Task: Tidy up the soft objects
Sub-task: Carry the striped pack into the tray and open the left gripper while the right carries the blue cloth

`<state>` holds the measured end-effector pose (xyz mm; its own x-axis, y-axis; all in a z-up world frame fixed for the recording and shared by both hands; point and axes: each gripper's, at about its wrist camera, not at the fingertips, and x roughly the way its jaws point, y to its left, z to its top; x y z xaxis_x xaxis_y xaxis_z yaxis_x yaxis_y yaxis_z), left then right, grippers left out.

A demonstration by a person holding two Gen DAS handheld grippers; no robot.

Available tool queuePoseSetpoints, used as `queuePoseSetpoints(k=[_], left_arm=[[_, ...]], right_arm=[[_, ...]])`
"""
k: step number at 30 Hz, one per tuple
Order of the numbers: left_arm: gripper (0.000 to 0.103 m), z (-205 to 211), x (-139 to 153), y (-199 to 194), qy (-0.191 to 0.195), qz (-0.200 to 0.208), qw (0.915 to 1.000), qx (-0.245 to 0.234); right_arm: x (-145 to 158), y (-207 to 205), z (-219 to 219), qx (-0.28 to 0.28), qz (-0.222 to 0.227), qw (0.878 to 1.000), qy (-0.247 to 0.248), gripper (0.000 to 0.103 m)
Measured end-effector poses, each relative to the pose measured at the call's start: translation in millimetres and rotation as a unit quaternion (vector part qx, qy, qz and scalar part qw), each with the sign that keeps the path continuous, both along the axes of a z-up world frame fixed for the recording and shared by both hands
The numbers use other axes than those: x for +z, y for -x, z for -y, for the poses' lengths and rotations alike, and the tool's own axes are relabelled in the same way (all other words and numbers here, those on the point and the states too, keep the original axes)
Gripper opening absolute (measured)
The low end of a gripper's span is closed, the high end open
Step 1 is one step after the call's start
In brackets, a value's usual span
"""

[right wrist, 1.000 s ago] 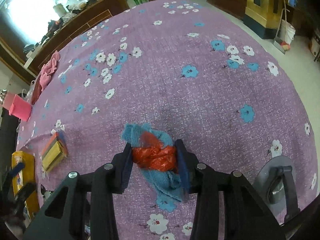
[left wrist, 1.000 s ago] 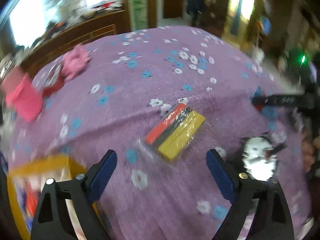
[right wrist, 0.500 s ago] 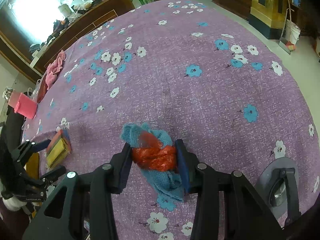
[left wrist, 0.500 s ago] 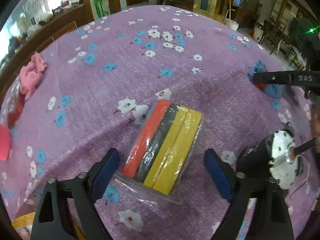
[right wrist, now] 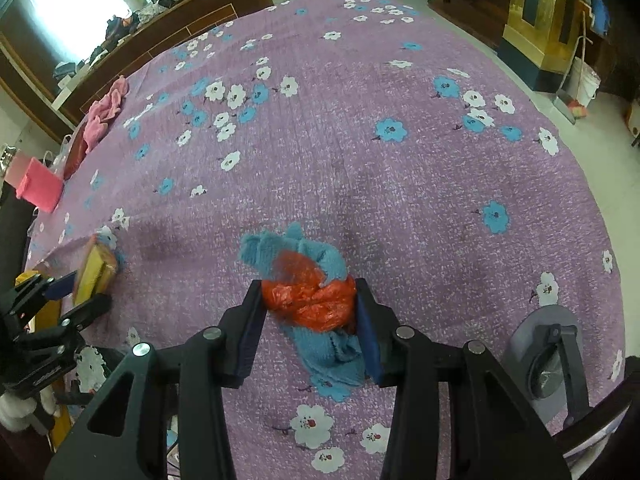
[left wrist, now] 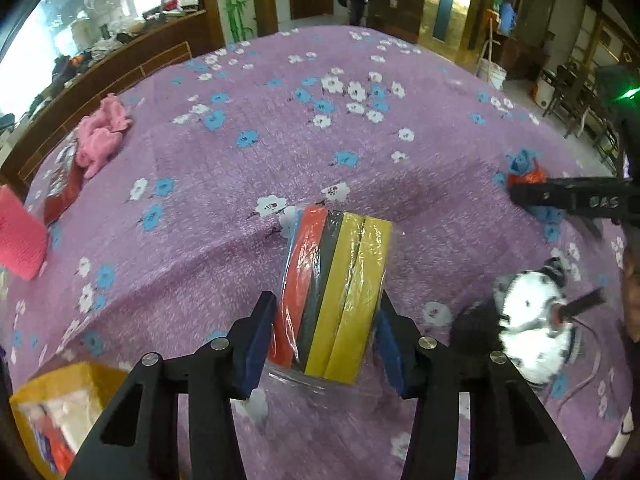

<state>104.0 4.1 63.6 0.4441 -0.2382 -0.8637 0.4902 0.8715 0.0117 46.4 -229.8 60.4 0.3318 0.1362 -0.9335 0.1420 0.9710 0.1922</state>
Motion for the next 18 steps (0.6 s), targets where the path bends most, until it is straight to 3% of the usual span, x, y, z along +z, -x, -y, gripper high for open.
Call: queuePoseSetpoints(k=[8, 13, 18], left_arm=[[0.046, -34, 57, 66, 0.052, 0.048, 0.9965, 0.044], [0.047, -87, 99, 124, 0.069, 0.087, 0.9903, 0.084], [0.047, -161, 127, 173, 0.064, 0.119, 0.9781, 0.158]], right_arm=[[6, 3, -2, 0.003, 0.012, 1.000, 0.000, 0.035], [37, 17, -9, 0.012, 0.043, 0.999, -0.014, 0.035], [77, 39, -33, 0.042, 0.079, 0.996, -0.023, 0.035]])
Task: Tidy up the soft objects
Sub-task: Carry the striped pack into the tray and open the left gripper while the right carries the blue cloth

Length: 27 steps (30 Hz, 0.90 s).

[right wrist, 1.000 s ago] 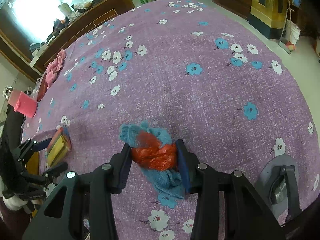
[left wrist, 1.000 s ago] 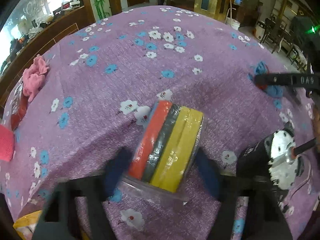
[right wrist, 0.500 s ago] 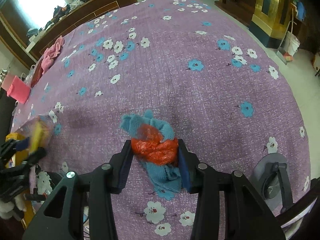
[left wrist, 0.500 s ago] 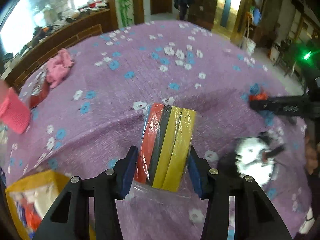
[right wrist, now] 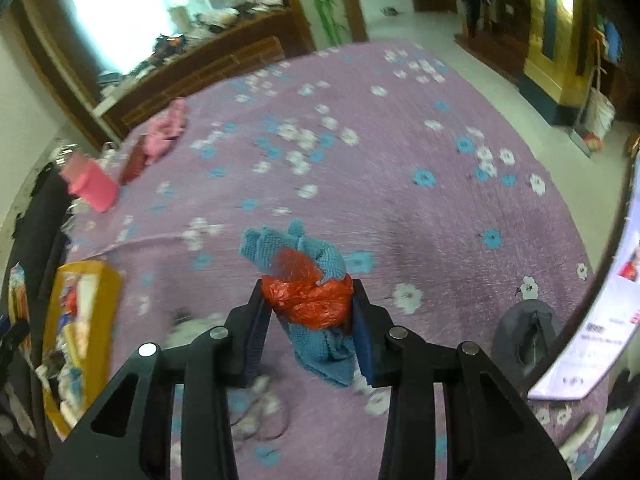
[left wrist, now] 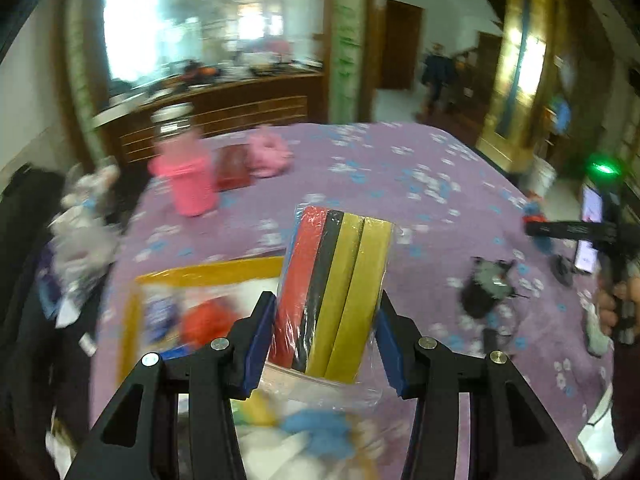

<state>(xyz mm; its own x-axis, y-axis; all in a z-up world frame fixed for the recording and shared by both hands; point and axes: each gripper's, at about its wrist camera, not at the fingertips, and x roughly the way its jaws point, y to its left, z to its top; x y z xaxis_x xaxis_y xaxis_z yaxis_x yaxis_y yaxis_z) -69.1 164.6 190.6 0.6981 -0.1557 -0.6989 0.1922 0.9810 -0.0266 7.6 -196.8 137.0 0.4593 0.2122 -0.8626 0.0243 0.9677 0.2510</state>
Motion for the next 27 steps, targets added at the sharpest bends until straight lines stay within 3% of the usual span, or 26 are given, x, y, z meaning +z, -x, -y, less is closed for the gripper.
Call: queuePoseSetpoints(k=[7, 11, 19, 27], left_arm=[[0.047, -77, -8, 38, 0.002, -0.005, 0.9960, 0.089], [0.047, -96, -21, 35, 0.015, -0.014, 0.9933, 0.114], [0.047, -131, -53, -13, 0.027, -0.052, 0.9846, 0.165], [0.047, -145, -89, -63, 0.033, -0.088, 0.9805, 0.173]], right_arm=[[27, 24, -74, 0.086, 0.011, 0.996, -0.035, 0.035], [29, 35, -126, 0.143, 0.002, 0.988, -0.059, 0.036], [11, 54, -231, 0.244, -0.023, 0.966, -0.084, 0.036], [-14, 46, -282, 0.268, -0.045, 0.958, -0.089, 0.036]])
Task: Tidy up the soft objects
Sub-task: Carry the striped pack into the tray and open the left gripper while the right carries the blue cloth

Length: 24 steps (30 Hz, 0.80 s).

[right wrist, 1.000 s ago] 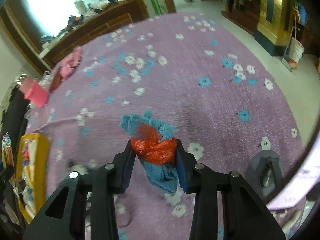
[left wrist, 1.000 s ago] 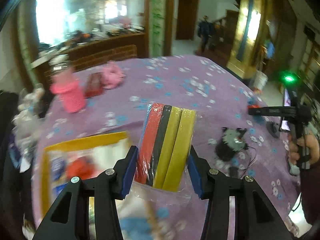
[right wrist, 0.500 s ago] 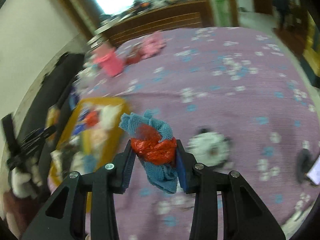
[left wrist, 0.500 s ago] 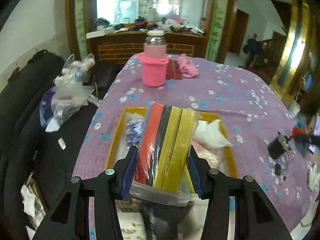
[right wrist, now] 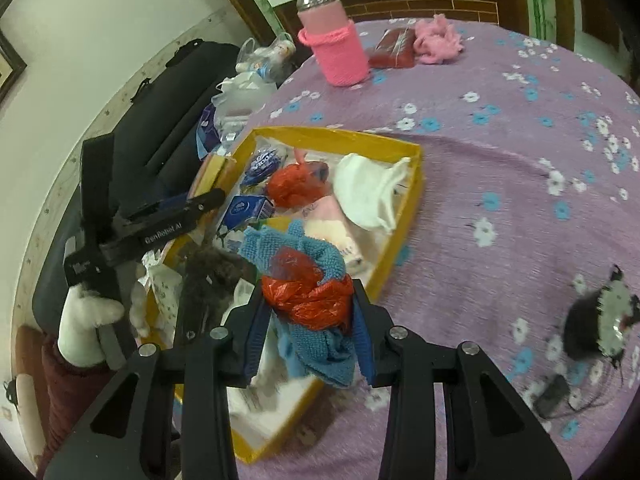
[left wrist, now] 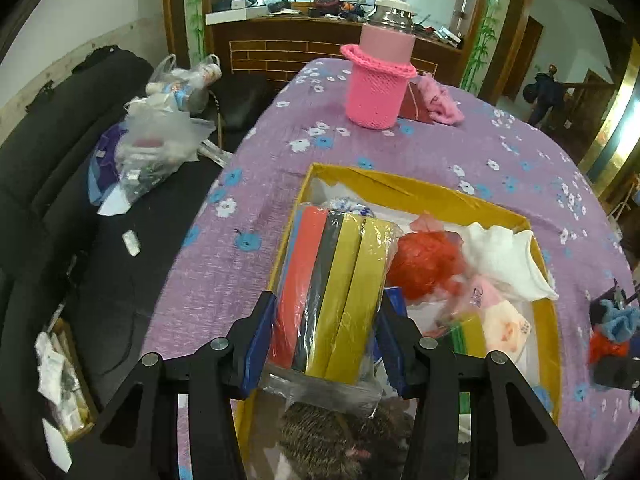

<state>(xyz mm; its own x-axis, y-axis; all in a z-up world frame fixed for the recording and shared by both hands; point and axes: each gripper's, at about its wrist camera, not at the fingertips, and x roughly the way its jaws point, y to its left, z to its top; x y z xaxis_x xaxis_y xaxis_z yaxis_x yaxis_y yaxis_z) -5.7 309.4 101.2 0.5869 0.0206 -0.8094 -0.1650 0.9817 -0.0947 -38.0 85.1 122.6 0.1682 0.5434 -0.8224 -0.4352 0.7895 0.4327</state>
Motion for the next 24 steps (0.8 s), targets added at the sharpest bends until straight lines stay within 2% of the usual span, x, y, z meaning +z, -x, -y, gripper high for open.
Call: queuePoseSetpoints(k=[4, 7, 12, 15, 19, 22, 24], left_arm=[[0.048, 0, -6, -10, -0.003, -0.001, 1.0000, -0.003], [0.048, 1, -9, -12, -0.003, 0.007, 1.0000, -0.001], [0.049, 11, -11, 6, -0.010, 0.034, 0.9992, -0.016], [0.051, 14, -9, 17, -0.015, 0.045, 0.9987, -0.017], [0.065, 13, -10, 22, -0.016, 0.049, 0.9985, -0.014], [0.068, 10, -11, 21, -0.006, 0.048, 0.9988, -0.004], [0.074, 9, -9, 24, 0.001, 0.053, 0.9986, 0.000]], right_arm=[[-9, -10, -13, -0.005, -0.003, 1.000, 0.008, 0.036], [-17, -19, -24, -0.011, 0.013, 0.999, 0.037, 0.036], [-28, -29, -35, -0.006, 0.019, 0.998, 0.066, 0.036], [-23, -24, -29, -0.010, 0.014, 0.999, 0.043, 0.036], [-3, -1, -29, 0.013, 0.029, 0.999, 0.013, 0.036], [3, 15, -35, 0.035, 0.045, 0.998, 0.026, 0.036], [0, 23, -37, 0.047, 0.034, 0.998, 0.028, 0.036]])
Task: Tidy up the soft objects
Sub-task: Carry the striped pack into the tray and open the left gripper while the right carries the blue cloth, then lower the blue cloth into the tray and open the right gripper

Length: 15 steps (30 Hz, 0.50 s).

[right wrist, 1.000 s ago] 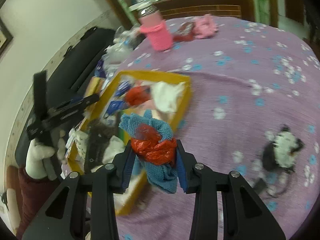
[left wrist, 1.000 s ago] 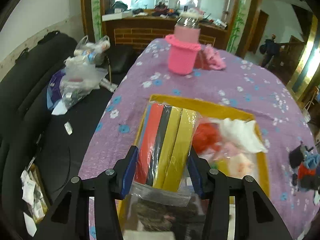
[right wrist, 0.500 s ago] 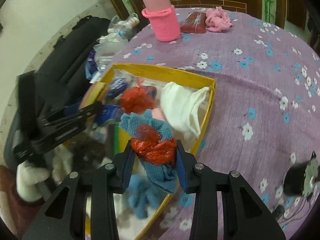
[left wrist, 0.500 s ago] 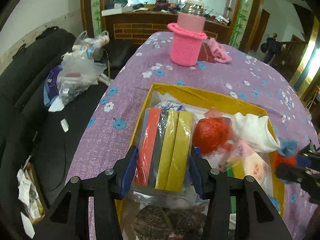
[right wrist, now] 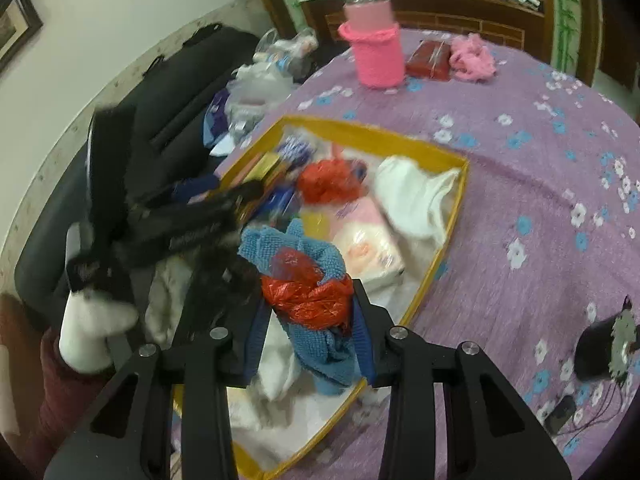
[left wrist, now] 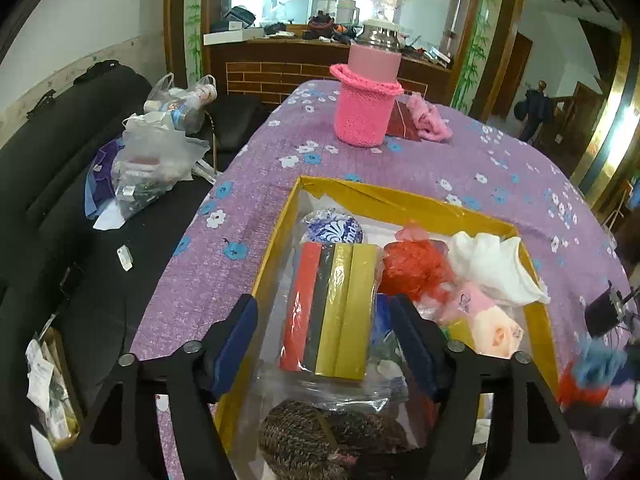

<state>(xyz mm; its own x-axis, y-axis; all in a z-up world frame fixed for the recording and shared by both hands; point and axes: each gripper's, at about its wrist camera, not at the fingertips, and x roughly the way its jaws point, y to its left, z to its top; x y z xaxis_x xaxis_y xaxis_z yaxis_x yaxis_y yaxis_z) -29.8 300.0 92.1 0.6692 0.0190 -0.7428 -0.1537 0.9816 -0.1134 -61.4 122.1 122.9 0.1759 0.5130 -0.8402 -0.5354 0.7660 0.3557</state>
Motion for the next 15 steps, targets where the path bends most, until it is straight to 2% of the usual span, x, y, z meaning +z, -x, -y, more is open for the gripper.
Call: queuePoseSetpoints(k=[5, 8, 12, 15], left_arm=[[0.075, -1, 5, 9, 0.001, 0.012, 0.9999, 0.007], [0.075, 0, 9, 14, 0.003, 0.017, 0.9998, 0.011], [0.078, 2, 21, 27, 0.002, 0.038, 0.9991, 0.018], [0.083, 5, 30, 41, 0.007, 0.058, 0.9980, 0.026]], right_arm=[[-10, 11, 2, 0.010, -0.017, 1.000, 0.005, 0.036], [-11, 5, 9, 0.002, -0.031, 0.999, -0.009, 0.036], [5, -24, 19, -0.037, 0.011, 0.999, -0.003, 0.036], [2, -50, 10, -0.051, 0.032, 0.998, 0.019, 0.036]])
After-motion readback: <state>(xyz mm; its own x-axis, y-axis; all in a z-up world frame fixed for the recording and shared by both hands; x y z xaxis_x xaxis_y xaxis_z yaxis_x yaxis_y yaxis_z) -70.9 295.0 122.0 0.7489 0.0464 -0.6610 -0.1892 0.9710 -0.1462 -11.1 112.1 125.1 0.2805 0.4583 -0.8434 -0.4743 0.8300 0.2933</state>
